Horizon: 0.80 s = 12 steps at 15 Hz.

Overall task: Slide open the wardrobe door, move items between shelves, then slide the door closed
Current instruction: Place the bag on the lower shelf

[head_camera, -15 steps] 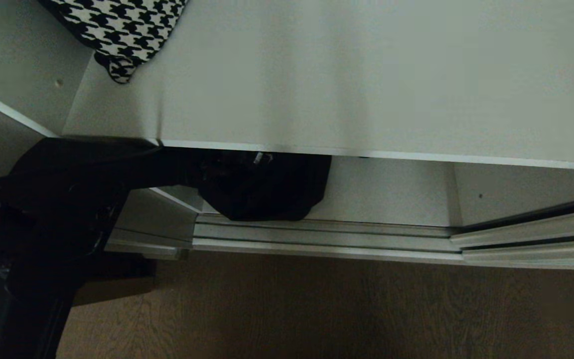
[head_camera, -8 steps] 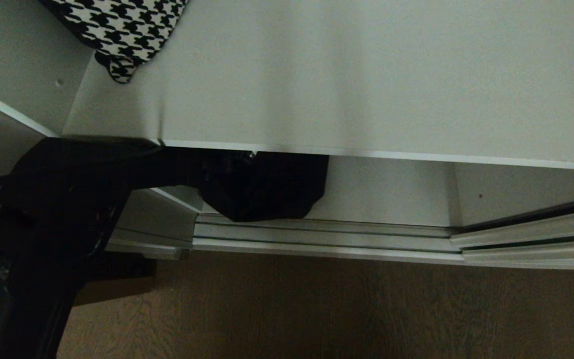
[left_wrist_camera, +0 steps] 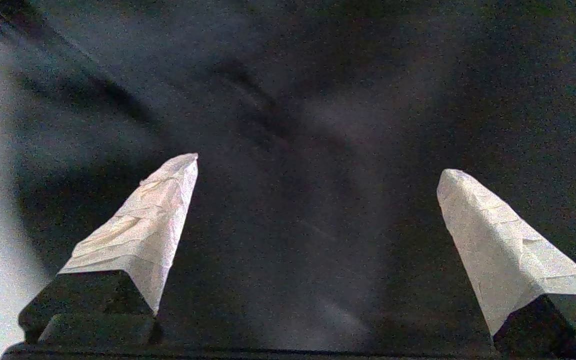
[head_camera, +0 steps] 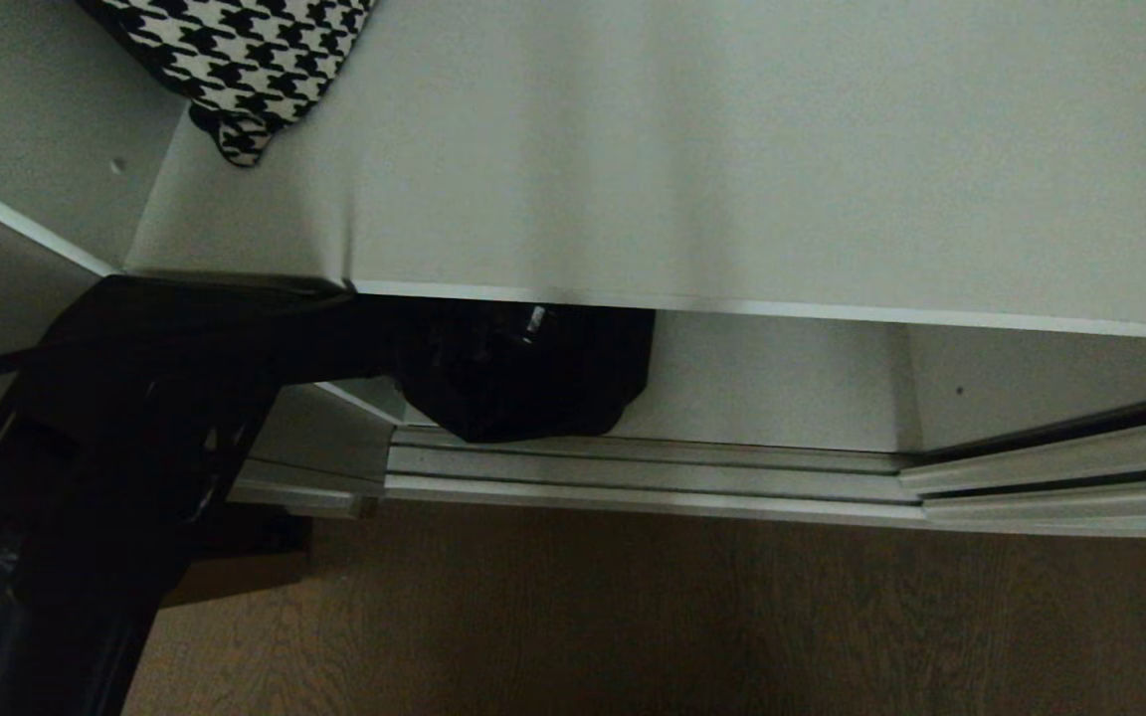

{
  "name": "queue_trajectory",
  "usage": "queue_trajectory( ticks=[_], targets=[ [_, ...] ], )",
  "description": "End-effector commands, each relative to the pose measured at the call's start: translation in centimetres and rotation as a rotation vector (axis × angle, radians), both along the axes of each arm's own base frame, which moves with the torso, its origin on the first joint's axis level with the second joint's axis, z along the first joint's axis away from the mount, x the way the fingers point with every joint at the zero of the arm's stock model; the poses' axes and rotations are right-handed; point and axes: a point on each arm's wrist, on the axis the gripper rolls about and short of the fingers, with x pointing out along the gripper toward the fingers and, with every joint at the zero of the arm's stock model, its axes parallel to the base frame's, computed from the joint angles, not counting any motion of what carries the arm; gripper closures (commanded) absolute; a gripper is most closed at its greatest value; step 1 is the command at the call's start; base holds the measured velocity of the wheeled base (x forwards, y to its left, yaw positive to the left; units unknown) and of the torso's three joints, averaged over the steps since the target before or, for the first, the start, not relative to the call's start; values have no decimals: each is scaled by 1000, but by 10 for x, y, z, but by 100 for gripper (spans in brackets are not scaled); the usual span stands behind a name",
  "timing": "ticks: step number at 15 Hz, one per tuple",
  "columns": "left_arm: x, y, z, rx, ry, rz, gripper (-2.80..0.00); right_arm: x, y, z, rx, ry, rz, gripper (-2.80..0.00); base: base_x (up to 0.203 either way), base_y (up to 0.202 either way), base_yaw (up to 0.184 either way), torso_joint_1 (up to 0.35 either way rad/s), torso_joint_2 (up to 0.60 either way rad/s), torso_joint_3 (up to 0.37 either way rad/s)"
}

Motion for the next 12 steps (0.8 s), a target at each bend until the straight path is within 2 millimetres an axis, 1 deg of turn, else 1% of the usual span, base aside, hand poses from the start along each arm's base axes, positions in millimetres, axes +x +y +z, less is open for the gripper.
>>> queue_trajectory(
  ticks=[1, 2, 3, 4, 6, 7, 10, 12],
  targets=[
    [-9, -16, -8, -213, 108, -16, -280, 0, 0, 0, -1, -1, 1, 0, 0, 0, 0, 0, 0, 0],
    [-13, -21, -7, -274, 141, -31, -280, 0, 0, 0, -1, -1, 1, 0, 0, 0, 0, 0, 0, 0],
    [-17, -24, -10, -288, 189, -28, -280, 0, 0, 0, 0, -1, 1, 0, 0, 0, 0, 0, 0, 0],
    [-20, -24, -12, -309, 232, -15, 0, 0, 0, 0, -1, -1, 1, 0, 0, 0, 0, 0, 0, 0],
    [-28, -25, -7, -378, 293, -5, 0, 0, 0, 0, -1, -1, 1, 0, 0, 0, 0, 0, 0, 0],
    [-35, -30, -8, -411, 347, -20, 0, 0, 0, 0, -1, -1, 1, 0, 0, 0, 0, 0, 0, 0],
    [-63, -41, -22, -381, 576, 22, 0, 0, 0, 0, -1, -1, 1, 0, 0, 0, 0, 0, 0, 0],
    [-88, -40, -32, -324, 703, 54, 0, 0, 0, 0, -1, -1, 1, 0, 0, 0, 0, 0, 0, 0]
  ],
)
